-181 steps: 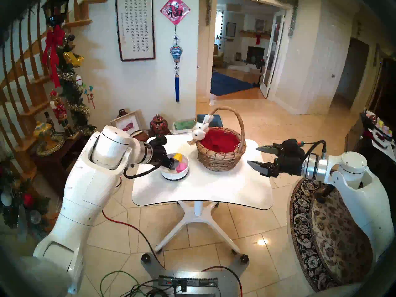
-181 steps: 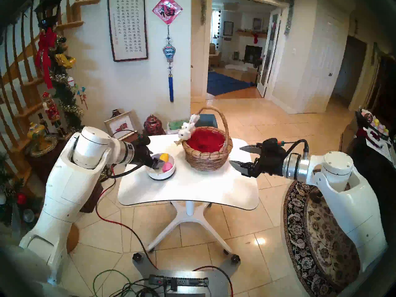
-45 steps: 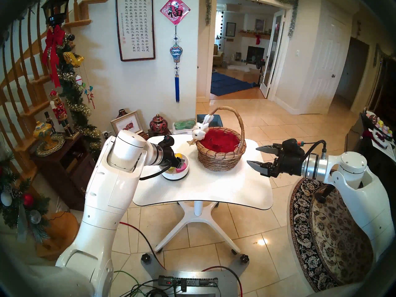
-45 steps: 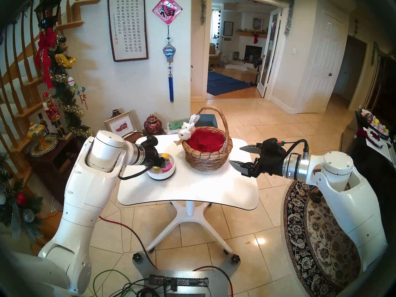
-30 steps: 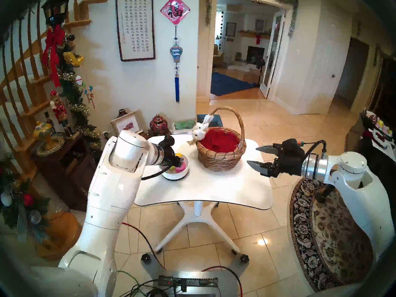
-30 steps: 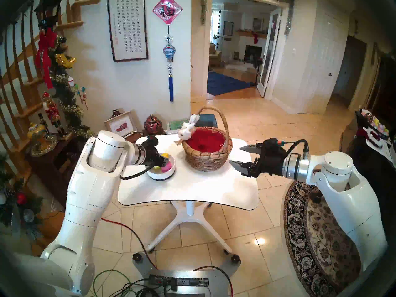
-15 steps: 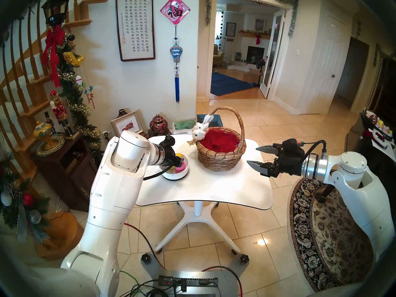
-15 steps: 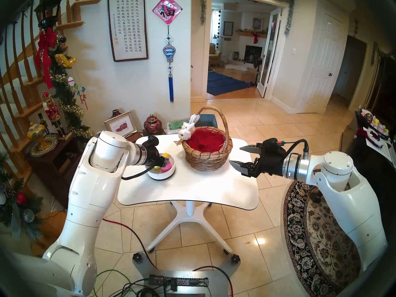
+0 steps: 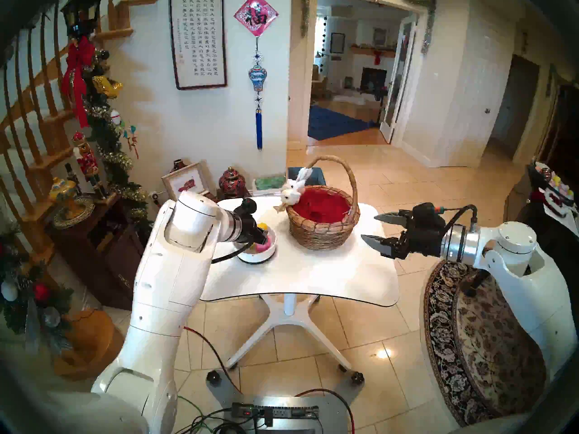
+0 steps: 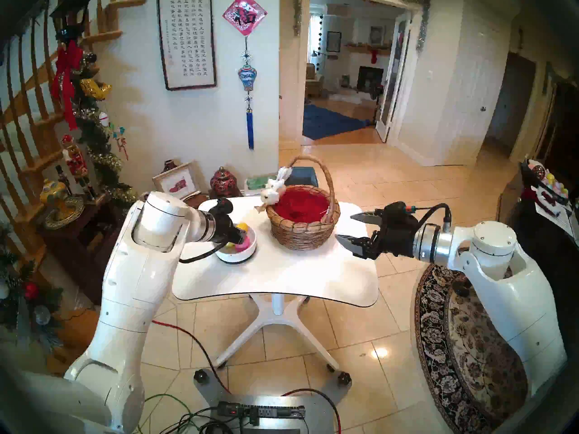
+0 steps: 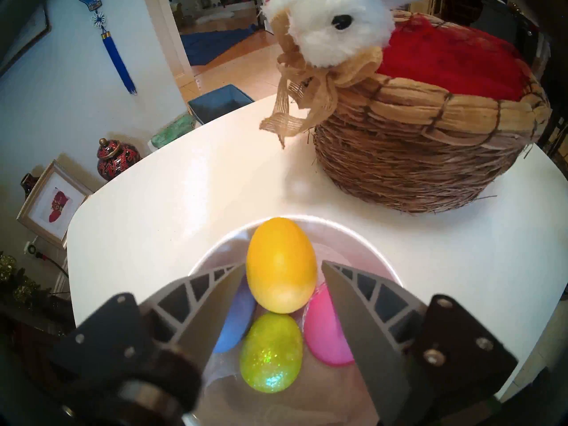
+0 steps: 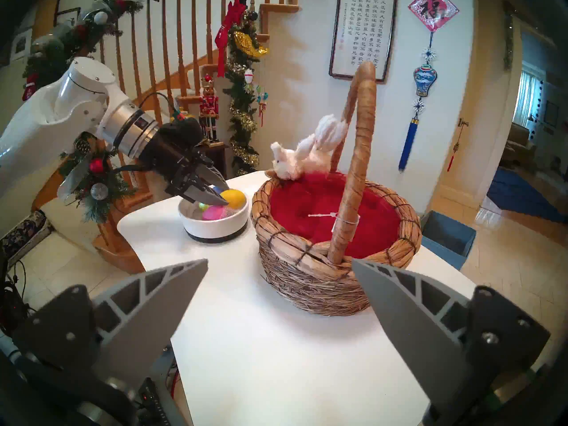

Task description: Put easter egg into basket

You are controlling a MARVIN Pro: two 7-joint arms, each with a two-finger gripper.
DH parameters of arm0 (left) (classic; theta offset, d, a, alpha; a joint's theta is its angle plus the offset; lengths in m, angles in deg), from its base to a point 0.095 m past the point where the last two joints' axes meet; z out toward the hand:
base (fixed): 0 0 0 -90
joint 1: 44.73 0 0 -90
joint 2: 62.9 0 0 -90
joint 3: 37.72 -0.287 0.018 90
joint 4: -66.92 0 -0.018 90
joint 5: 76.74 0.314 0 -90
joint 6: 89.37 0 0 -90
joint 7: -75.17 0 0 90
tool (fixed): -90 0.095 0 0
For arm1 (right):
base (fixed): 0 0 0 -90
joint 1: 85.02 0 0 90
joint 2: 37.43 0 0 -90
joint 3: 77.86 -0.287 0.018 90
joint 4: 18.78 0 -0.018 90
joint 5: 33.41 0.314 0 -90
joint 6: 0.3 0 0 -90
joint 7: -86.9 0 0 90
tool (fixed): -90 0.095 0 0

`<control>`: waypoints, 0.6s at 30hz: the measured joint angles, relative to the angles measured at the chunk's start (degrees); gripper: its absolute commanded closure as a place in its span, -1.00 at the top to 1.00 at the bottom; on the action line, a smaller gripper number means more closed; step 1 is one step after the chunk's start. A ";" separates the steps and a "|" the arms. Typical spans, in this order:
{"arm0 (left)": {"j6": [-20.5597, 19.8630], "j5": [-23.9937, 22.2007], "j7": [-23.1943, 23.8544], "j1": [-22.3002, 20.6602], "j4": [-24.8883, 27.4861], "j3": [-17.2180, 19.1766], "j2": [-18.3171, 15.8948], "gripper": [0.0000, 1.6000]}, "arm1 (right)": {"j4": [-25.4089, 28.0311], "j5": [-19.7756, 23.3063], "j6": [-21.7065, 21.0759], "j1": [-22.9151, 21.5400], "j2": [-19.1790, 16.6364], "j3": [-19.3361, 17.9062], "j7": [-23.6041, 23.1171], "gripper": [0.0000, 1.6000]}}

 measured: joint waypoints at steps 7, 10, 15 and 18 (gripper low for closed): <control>0.00 0.03 0.00 -0.01 -0.10 0.00 0.16 -0.15 | 0.00 0.02 0.01 0.01 -0.02 0.01 0.01 1.00; 0.00 0.06 0.00 0.00 -0.11 0.06 0.20 -0.18 | 0.00 0.03 0.01 0.01 -0.02 0.01 0.01 1.00; 0.00 0.33 0.00 0.03 -0.11 0.19 0.31 -0.62 | 0.00 0.05 0.02 0.01 -0.03 0.02 0.02 1.00; 0.00 0.38 0.01 0.06 -0.10 0.24 0.33 -0.90 | 0.00 0.06 0.02 0.01 -0.04 0.02 0.03 1.00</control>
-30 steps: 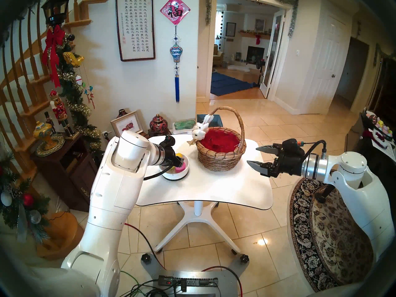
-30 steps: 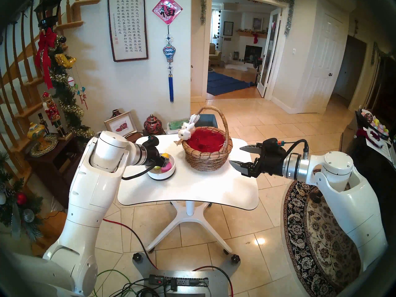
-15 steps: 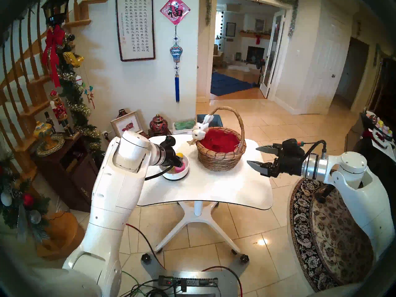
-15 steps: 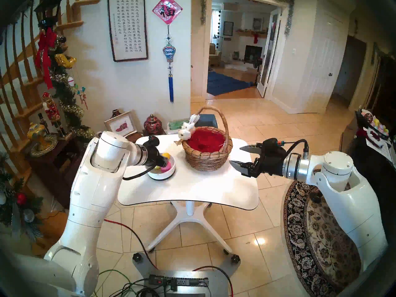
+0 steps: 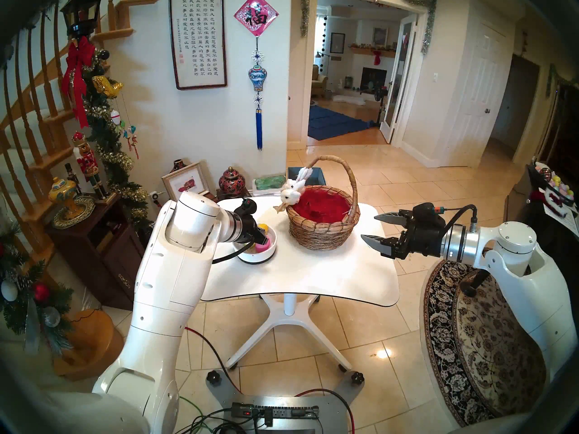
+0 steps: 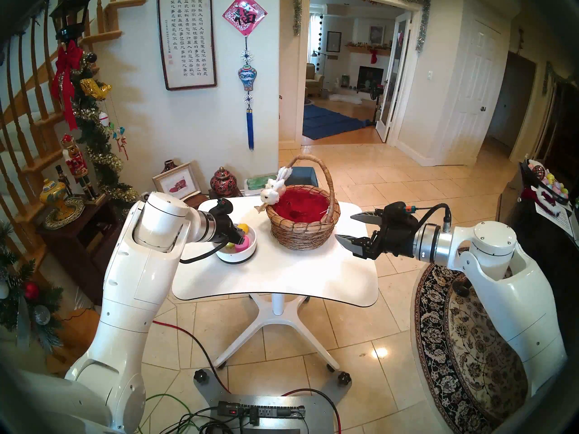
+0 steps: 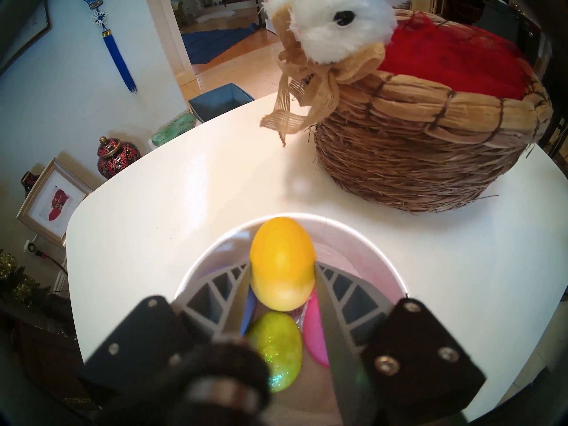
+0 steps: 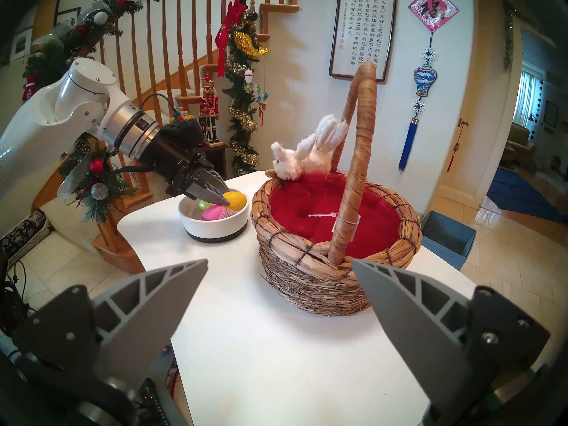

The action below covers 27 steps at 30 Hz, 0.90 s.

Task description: Put easter egg into basket

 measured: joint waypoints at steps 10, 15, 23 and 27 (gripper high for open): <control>0.00 -0.51 0.00 0.24 0.63 0.71 0.08 -0.99 | 0.00 0.03 0.02 0.00 -0.02 0.01 0.02 1.00; 0.00 -1.54 -0.01 0.25 1.74 1.36 0.12 -0.91 | 0.00 0.04 0.03 0.00 -0.03 0.02 0.03 1.00; 0.00 -3.97 -0.01 0.37 3.94 2.03 -0.61 -0.85 | 0.00 0.07 0.04 0.00 -0.05 0.04 0.05 1.00; 0.00 -5.47 -0.01 0.52 5.26 2.03 -1.56 -0.83 | 0.00 0.08 0.05 0.00 -0.05 0.05 0.06 1.00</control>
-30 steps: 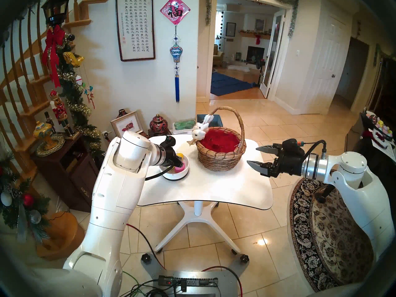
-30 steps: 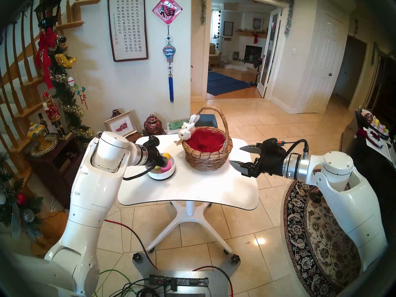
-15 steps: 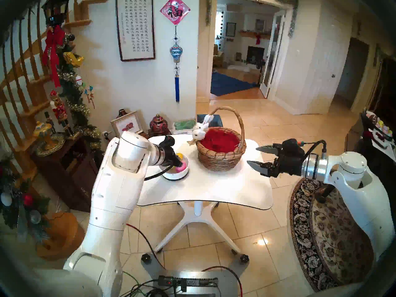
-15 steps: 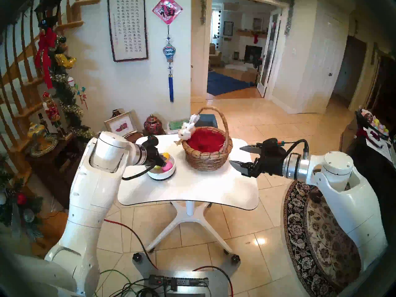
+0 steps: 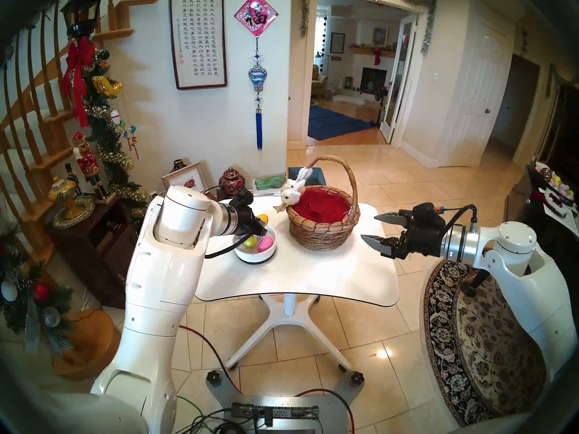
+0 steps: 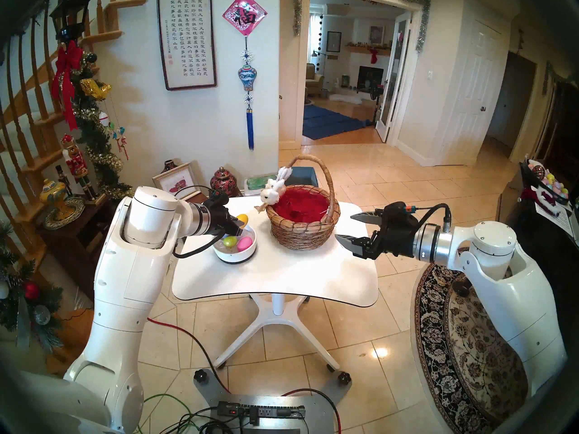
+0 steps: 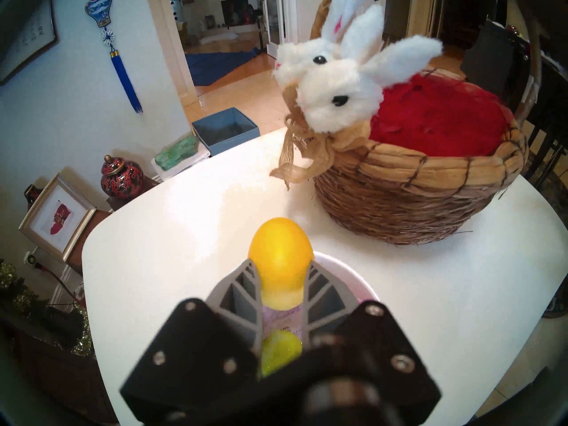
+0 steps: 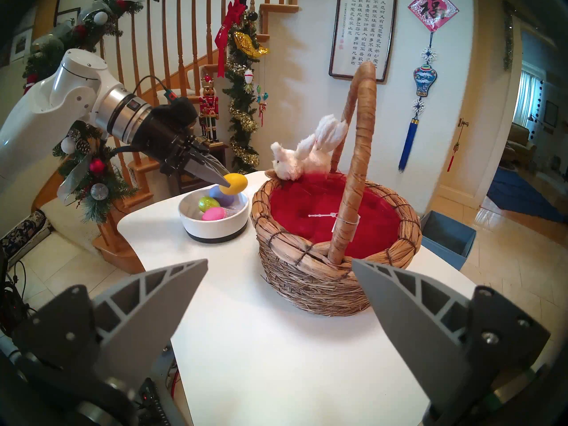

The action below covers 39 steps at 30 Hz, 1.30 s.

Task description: Put easter egg into basket

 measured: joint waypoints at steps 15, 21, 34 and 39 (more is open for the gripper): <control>0.00 -9.03 0.00 1.08 7.38 -1.45 -4.49 -0.80 | 0.00 0.05 0.02 0.00 -0.03 0.04 0.03 1.00; 0.00 -11.51 0.00 1.23 9.02 -2.89 -6.12 -0.76 | 0.00 0.07 0.03 0.00 -0.04 0.04 0.04 1.00; 0.00 -14.03 0.00 -0.78 8.89 -6.95 -6.99 -0.75 | -0.01 0.11 0.05 0.02 -0.07 0.06 0.07 1.00; 0.00 -14.60 0.00 -1.72 8.42 -8.17 -6.62 -0.74 | -0.01 0.12 0.05 0.02 -0.08 0.06 0.09 1.00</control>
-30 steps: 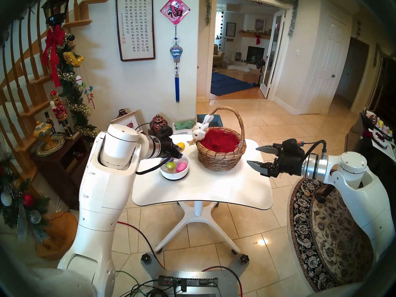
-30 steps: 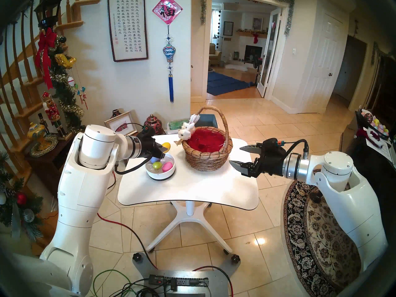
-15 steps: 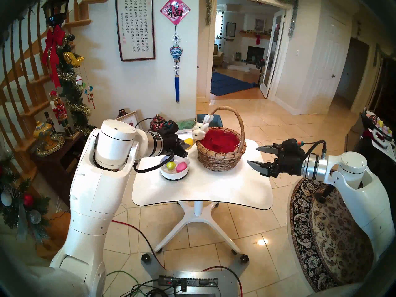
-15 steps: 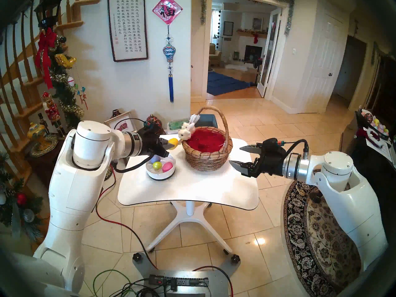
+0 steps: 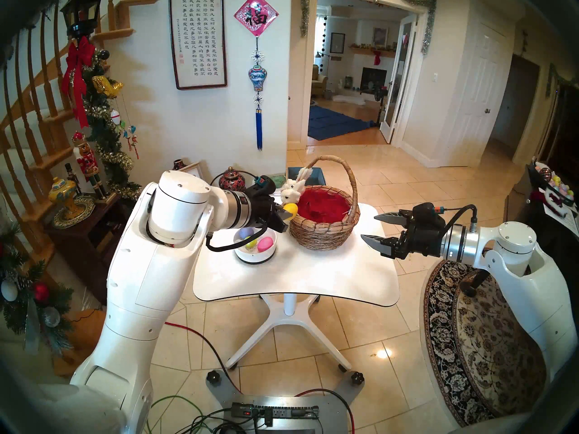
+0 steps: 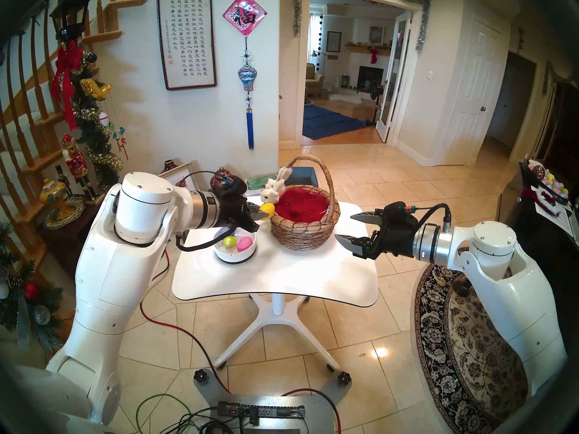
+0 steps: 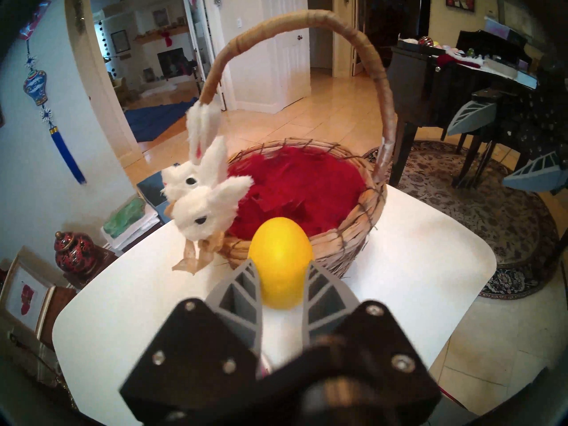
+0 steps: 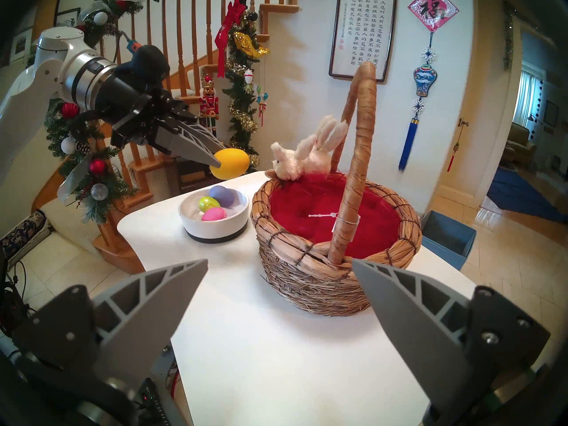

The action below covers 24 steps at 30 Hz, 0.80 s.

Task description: Put easter egg into basket

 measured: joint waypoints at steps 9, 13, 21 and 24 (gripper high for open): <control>0.00 -0.50 -0.05 -2.79 -3.90 -2.59 1.42 -0.73 | 0.00 0.02 0.01 0.01 -0.03 0.01 0.03 1.00; 0.00 -0.60 -0.09 -4.04 -5.29 -3.48 2.12 -0.72 | 0.00 0.03 0.02 0.01 -0.04 0.02 0.04 1.00; 0.00 -0.76 -0.16 -7.04 -8.53 -4.85 3.66 -0.70 | 0.00 0.05 0.03 0.01 -0.06 0.03 0.06 1.00; 0.00 -0.75 -0.23 -8.51 -10.49 -5.38 4.40 -0.69 | 0.00 0.07 0.04 0.02 -0.08 0.04 0.07 1.00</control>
